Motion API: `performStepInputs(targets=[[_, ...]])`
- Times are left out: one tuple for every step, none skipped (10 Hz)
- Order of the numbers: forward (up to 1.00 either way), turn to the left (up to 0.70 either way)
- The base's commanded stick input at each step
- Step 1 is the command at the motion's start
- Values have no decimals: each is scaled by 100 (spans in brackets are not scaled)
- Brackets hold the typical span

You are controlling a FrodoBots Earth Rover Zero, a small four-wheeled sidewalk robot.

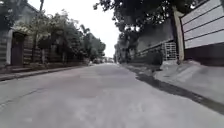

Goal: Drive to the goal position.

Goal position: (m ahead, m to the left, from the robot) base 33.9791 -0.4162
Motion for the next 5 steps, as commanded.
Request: performStepInputs(targets=[[100, -2], [100, -2], [100, -2], [100, -2], [100, -2]])
